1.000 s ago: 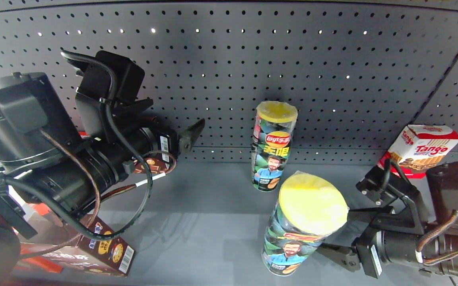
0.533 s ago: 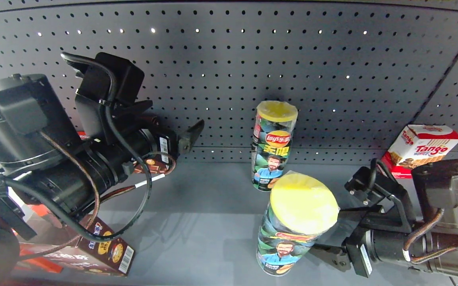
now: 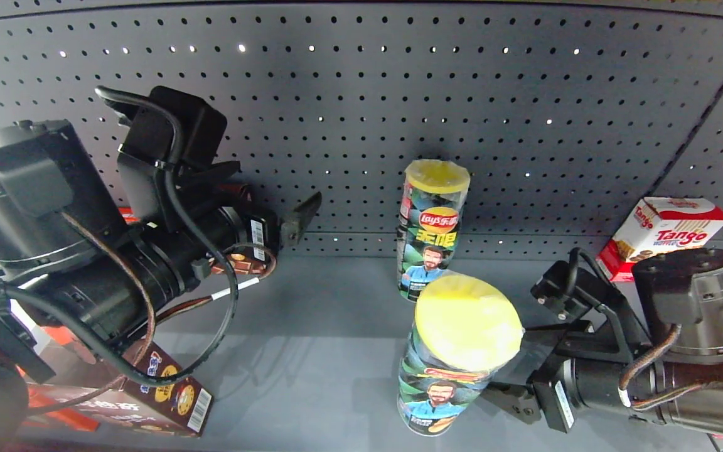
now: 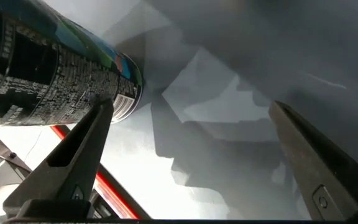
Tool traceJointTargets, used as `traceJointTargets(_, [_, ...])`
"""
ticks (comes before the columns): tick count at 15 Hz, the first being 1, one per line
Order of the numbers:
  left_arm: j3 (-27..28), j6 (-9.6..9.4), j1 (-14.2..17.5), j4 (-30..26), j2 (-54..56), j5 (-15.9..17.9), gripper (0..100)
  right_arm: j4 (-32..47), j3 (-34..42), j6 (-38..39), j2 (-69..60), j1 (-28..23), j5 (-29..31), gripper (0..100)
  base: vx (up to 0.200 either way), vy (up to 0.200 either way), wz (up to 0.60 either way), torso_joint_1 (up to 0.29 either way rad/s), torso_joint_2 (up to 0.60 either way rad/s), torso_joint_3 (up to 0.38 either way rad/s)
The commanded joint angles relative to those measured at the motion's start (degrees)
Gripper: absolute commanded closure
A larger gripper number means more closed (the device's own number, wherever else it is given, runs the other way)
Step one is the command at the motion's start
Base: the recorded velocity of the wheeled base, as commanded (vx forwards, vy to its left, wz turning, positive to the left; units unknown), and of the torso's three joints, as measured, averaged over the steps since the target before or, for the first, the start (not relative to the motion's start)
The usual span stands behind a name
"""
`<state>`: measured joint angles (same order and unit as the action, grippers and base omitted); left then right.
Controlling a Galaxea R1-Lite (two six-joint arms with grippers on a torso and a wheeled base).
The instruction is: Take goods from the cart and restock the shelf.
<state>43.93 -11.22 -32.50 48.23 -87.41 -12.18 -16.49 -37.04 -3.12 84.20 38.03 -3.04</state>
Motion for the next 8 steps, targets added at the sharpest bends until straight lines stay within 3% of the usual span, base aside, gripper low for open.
traceJointTargets(1, [-0.25, 0.05, -0.02, 0.03, -0.04, -0.04, 0, -0.03, 0.03, -0.04, 0.09, 0.02, 0.05, 0, 0.000, 0.000, 0.00, 0.000, 0.00, 0.000])
traceJointTargets(4, [-4.12, -0.03, 0.24, 0.03, 2.77, -0.04, 0, -0.03, 1.62, 0.04, -3.25, -1.56, 0.14, 0, 0.000, 0.000, 0.00, 0.000, 0.00, 0.000])
traceJointTargets(6, [-9.22, -0.12, 0.33, -0.94, 10.94, 0.23, 0, -0.56, 1.88, 0.04, -10.02, -5.87, 0.14, 0, 0.000, 0.000, 0.00, 0.000, 0.00, 0.000])
traceJointTargets(8, [-10.62, -0.30, -0.63, -4.02, 19.20, 0.66, 0, -1.96, 1.53, -0.04, -18.28, -11.05, 0.22, 0, 0.000, 0.000, 0.00, 0.000, 0.00, 0.000])
